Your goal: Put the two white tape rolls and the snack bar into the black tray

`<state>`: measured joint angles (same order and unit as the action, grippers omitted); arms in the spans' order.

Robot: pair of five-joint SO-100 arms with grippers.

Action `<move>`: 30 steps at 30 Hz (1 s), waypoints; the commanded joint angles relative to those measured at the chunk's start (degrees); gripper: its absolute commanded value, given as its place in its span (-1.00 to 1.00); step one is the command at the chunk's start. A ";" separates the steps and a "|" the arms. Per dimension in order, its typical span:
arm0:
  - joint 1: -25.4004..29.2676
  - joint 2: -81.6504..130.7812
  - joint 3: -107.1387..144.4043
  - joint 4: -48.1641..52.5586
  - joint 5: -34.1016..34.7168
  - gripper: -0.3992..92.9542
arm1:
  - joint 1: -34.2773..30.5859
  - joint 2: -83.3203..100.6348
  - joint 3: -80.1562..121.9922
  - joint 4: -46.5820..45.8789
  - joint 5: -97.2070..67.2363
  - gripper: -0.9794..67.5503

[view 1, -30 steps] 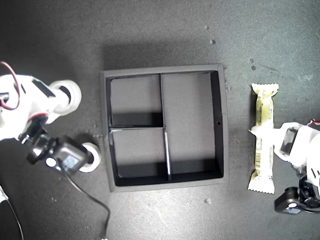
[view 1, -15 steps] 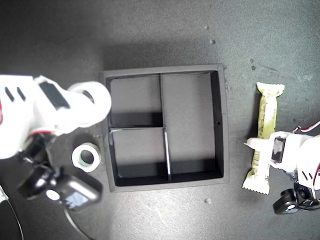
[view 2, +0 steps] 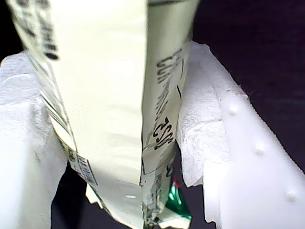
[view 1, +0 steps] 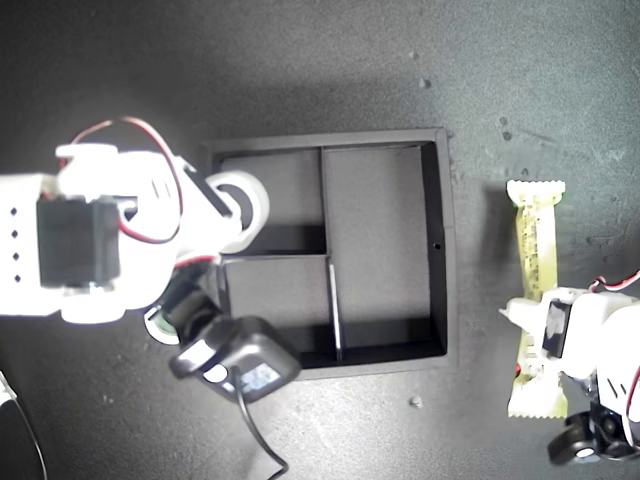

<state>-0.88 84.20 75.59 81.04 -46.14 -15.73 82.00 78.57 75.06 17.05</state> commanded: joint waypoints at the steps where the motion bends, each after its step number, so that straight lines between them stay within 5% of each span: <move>1: -0.62 -1.05 -4.31 0.26 0.70 -0.99 | 0.88 -2.99 -12.83 0.44 -7.47 -0.66; 10: -1.41 -5.98 -9.14 0.53 1.67 -0.99 | 2.90 -33.31 -53.00 5.54 -11.87 -0.67; 15: -1.41 -9.84 -13.10 3.08 1.93 -0.99 | 3.08 -34.54 -52.91 6.50 -10.81 -0.61; 22: 0.53 -18.37 -27.77 13.45 2.20 -0.67 | 2.72 -34.54 -59.59 16.44 -11.69 -0.18; 26: 0.88 -26.89 -44.47 23.91 2.55 -0.65 | 3.08 -34.54 -65.65 26.46 -12.13 -0.14; 30: 1.67 -19.95 -42.45 23.99 2.55 -0.64 | 3.69 -24.61 -57.13 28.21 -12.39 -0.14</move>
<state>0.26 58.01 35.95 103.54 -43.77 -13.01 48.78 17.58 101.78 5.62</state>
